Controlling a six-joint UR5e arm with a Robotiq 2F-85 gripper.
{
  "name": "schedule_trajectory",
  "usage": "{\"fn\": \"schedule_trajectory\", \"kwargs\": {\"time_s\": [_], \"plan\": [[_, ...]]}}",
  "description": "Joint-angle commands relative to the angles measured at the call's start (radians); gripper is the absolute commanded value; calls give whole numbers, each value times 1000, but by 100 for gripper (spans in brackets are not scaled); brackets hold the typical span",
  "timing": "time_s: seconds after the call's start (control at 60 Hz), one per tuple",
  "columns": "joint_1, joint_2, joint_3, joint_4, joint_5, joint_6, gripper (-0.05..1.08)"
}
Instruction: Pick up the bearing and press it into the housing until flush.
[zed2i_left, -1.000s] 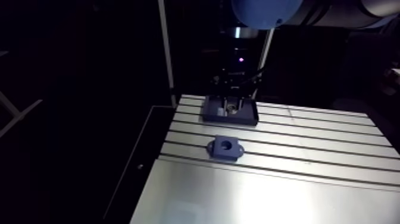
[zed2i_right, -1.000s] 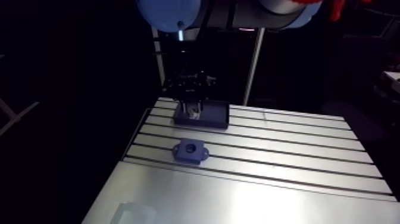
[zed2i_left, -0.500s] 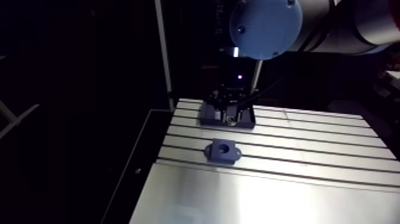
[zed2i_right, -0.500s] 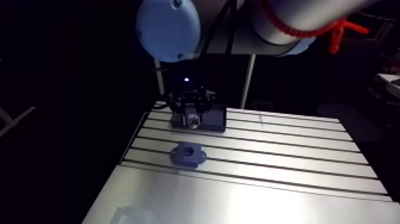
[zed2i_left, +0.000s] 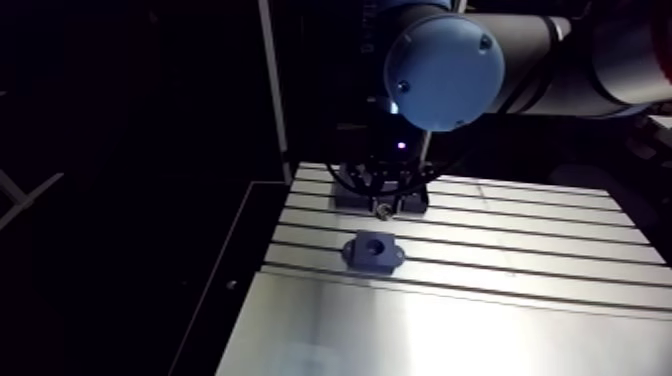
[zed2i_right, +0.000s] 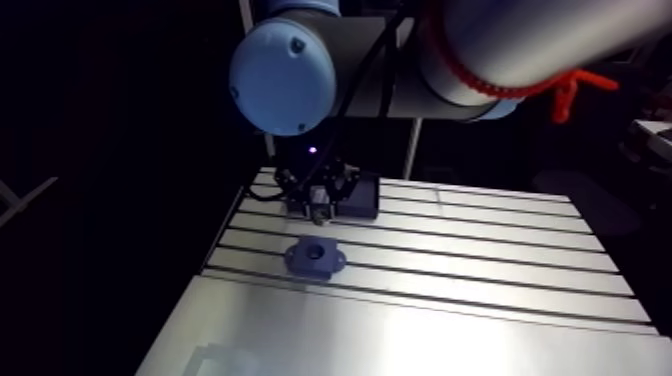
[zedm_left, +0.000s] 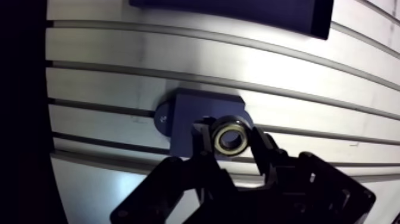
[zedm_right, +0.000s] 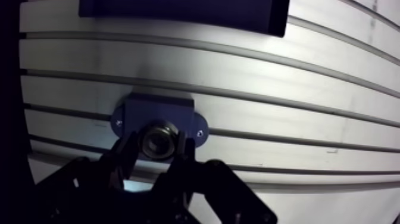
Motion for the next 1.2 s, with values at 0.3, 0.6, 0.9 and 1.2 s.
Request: {"fn": "schedule_trajectory", "kwargs": {"time_s": [0.3,0.6,0.9,1.2], "plan": [[6,32,9,-18,15,-3,71],[6,41,22,-19,14,-18,72],[6,45,46,-79,15,-28,72],[18,46,62,-81,12,-46,72]]}}
